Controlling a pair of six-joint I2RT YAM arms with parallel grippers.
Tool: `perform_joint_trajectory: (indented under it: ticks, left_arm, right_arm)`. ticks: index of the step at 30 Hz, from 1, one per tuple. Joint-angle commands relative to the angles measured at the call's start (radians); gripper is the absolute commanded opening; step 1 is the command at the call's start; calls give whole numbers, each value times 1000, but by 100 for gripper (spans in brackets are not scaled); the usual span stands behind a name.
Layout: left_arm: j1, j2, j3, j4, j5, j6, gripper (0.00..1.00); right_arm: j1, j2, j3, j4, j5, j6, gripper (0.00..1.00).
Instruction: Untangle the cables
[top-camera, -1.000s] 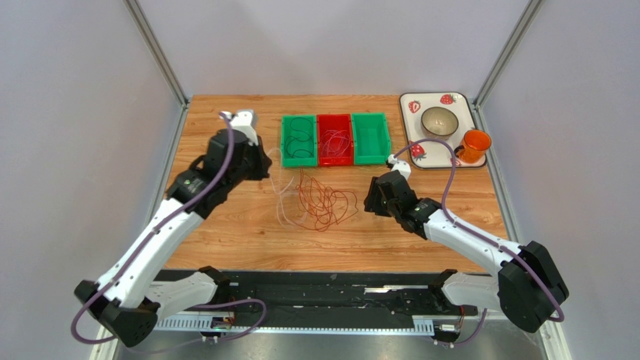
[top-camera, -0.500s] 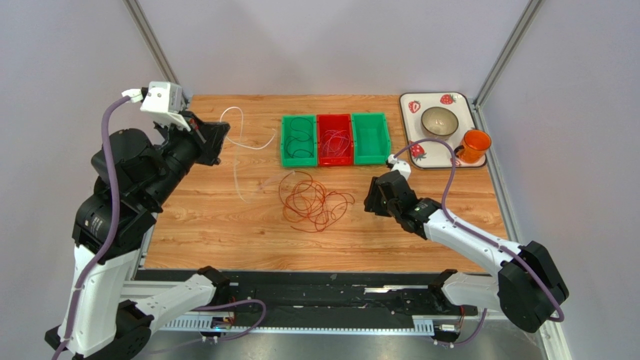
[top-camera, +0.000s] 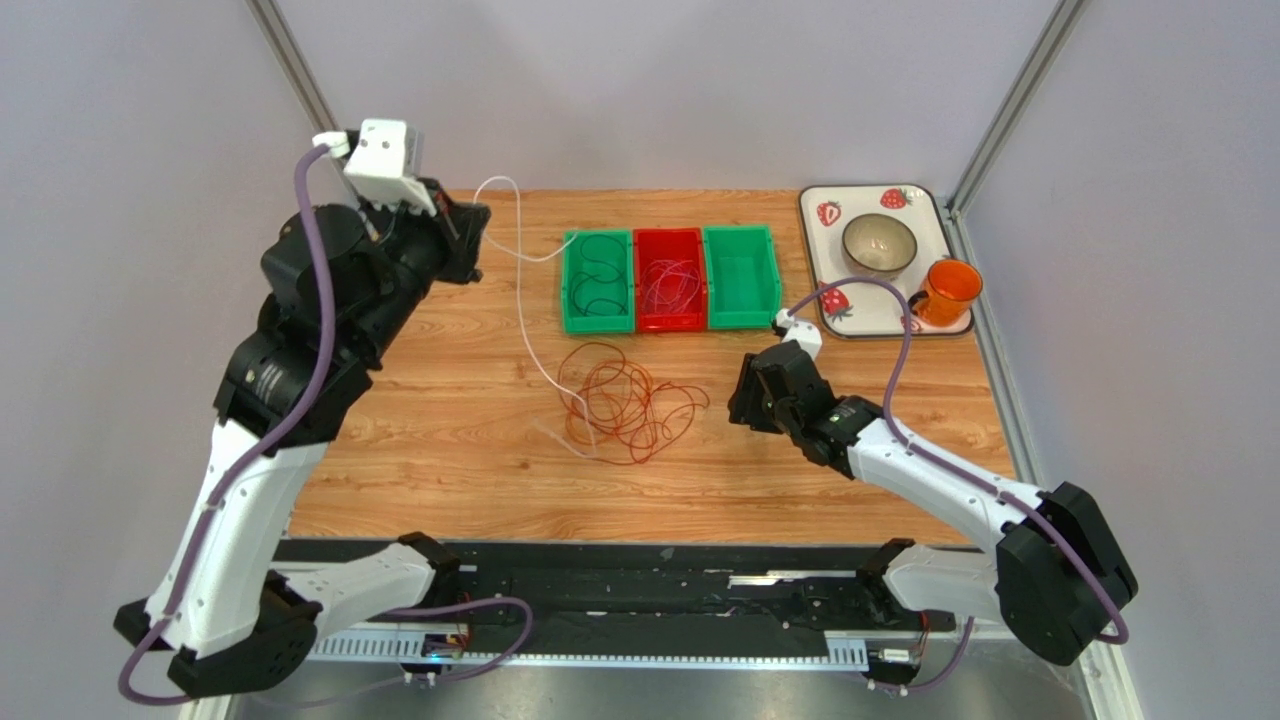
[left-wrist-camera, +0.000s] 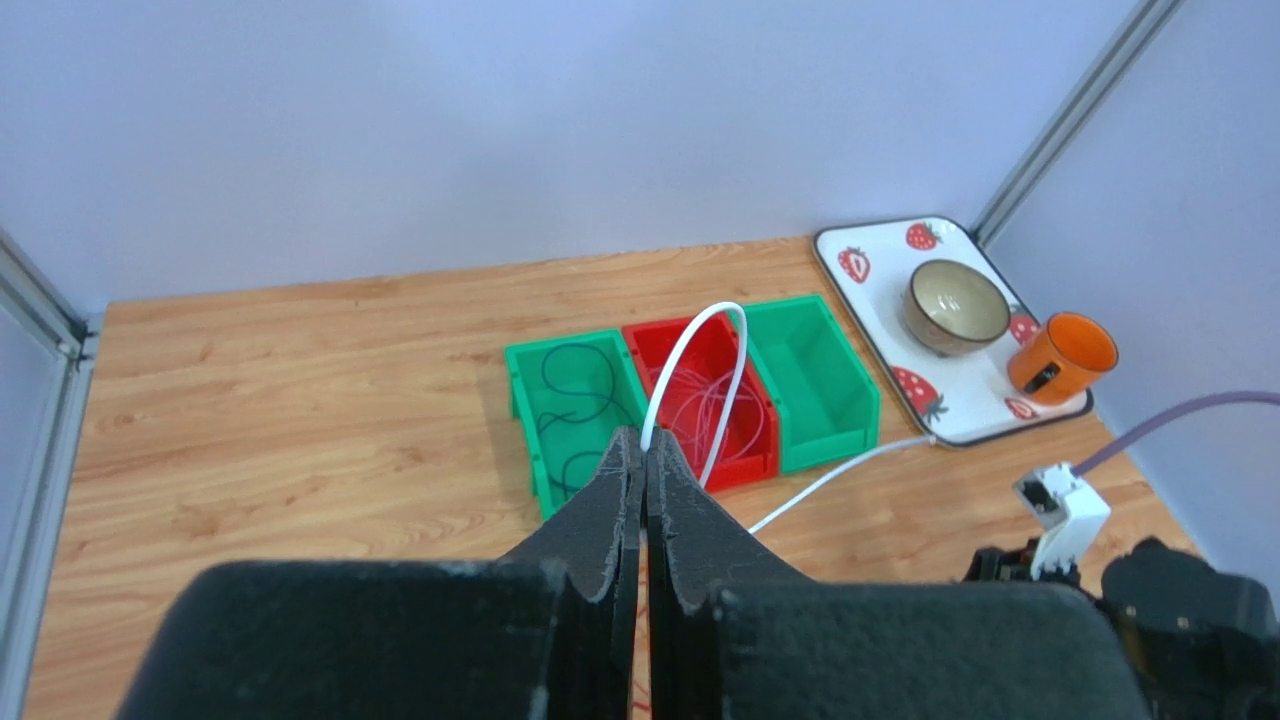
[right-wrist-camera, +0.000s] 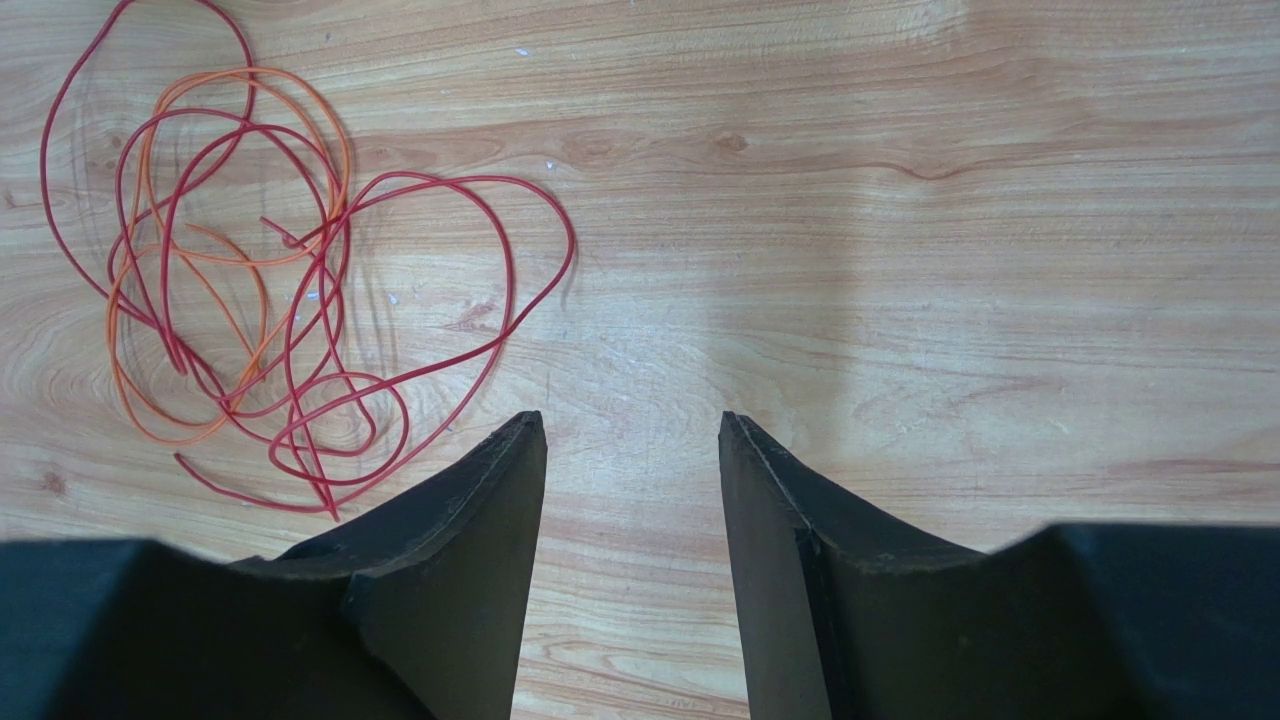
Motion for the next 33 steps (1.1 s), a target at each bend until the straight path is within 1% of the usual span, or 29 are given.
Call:
perform_joint_trajectory:
  ticks: [1,7,8,10,11,12,13,15,16,19,21,22,23,25,26,27,28,33]
  left_arm:
    - [1,82,135,99,-22,55,0]
    - [1,221,308,161,-2,72,0]
    - [1,264,333,184,1,78,0]
    - [1,344,420,198,-19,107,0]
    - [2,375,455,204,-66,109,0]
    - [4,408,541,200,-77,121,0]
    - [4,474,586,194,-82,130,0]
    - [4,533,685,201,-78,141,0]
    - [5,579,701,210,-80,138,0]
    - [5,645,701,283,-124,117,0]
    - [7,677,677,335,-152,146,0]
    - [7,706,669,355,-176,150,0]
    - [8,720,663,359,-236,152,0]
    - [18,745,628,373,-272,152,0]
    - [19,743,605,411,-311,155,0]
    - [25,742,553,433,-324,163,0]
    - [30,743,540,445,-328,160,0]
    - [50,743,546,434,-299,138,0]
  right_arm:
    - [-2,-30,-3,42,18,4,50]
    - [-4,-37,-10,50,17,4,50]
    - [-2,-40,-12,50,17,2,50]
    - [-4,-42,-14,53,17,1,50]
    - [-2,-43,-17,53,14,2,50]
    - [-2,-46,-18,56,14,1,50]
    - [-2,-48,-20,58,14,1,50]
    - [-5,-51,-23,59,12,-1,50]
    - [-4,-53,-23,61,12,-1,50]
    - [-2,-54,-26,64,12,-1,50]
    - [-2,-54,-26,64,11,-3,50]
    - [-5,-56,-27,65,11,-3,50]
    - [-4,-57,-27,65,11,-4,50]
    - [-5,-60,-32,68,11,-3,50]
    - [-5,-63,-33,70,9,-4,50]
    - [-5,-65,-35,72,9,-6,50]
    - [-5,-66,-35,73,9,-6,50]
    - [-4,-63,-35,75,8,-6,50]
